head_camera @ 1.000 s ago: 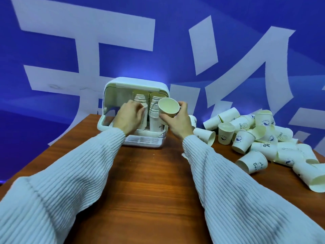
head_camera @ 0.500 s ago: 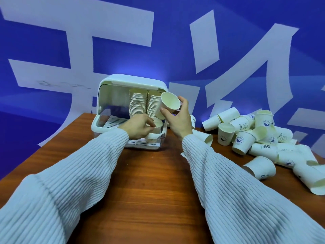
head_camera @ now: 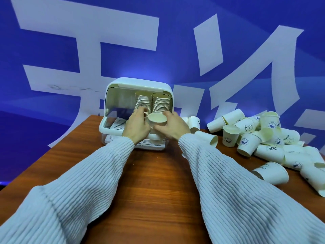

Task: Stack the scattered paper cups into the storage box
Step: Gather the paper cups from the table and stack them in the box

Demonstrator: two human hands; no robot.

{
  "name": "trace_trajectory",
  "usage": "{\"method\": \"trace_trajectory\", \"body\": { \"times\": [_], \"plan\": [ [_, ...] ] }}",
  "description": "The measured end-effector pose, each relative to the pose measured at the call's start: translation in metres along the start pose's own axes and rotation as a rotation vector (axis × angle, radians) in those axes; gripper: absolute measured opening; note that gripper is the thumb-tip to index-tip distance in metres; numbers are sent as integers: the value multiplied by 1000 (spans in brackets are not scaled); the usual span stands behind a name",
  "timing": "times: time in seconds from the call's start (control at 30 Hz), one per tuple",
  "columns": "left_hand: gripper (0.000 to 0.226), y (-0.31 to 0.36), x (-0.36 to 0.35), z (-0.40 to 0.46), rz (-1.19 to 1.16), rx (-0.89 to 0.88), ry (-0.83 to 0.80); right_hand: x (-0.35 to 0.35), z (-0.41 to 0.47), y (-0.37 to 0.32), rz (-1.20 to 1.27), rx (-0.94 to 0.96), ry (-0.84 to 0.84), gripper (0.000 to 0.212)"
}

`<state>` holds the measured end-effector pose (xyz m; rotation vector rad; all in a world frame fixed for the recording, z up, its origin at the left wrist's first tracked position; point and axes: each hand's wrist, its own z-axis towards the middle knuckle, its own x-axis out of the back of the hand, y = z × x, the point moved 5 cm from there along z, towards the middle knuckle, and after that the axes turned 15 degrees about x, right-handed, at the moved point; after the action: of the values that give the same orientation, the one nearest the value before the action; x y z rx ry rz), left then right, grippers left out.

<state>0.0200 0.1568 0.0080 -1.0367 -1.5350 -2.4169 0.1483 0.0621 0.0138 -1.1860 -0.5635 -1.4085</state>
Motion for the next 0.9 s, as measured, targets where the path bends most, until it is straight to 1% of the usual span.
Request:
{"method": "trace_trajectory", "body": {
  "times": [0.1,0.17,0.2,0.23,0.3,0.37,0.43,0.47,0.57,0.6,0.67,0.73,0.77,0.9],
  "plan": [
    [49,0,-11,-2,93,-16,-64,-11,-4,3,-176,-11,-145,84],
    [50,2,-18,-4,191,-49,-97,-11,-6,5,-203,-11,-220,92],
    [51,3,-20,-4,214,-58,-100,-8,-8,5,-182,-12,-231,96],
    [51,4,-21,-3,214,-64,-91,-3,-10,6,-141,-15,-206,96],
    [53,9,-19,-4,184,-94,-11,14,-18,11,-12,-31,-63,88],
    [50,20,-18,-11,134,-192,109,35,-37,27,124,-64,121,71],
    [44,39,-28,-26,78,-326,146,56,-66,54,149,-118,239,57],
    [43,48,-35,-33,66,-376,123,65,-80,68,124,-151,258,54],
    [43,76,-82,-49,107,-454,-35,95,-130,115,35,-243,248,50],
    [43,84,-101,-53,143,-465,-91,104,-146,129,15,-265,211,47],
    [45,98,-135,-63,198,-470,-192,119,-178,153,-44,-316,75,45],
    [47,109,-166,-71,234,-446,-265,130,-210,173,-124,-401,-58,51],
    [50,113,-181,-73,252,-431,-289,135,-225,181,-157,-437,-83,55],
    [68,127,-221,-72,356,-405,-327,150,-273,197,-294,-540,-81,71]
  ]
}}
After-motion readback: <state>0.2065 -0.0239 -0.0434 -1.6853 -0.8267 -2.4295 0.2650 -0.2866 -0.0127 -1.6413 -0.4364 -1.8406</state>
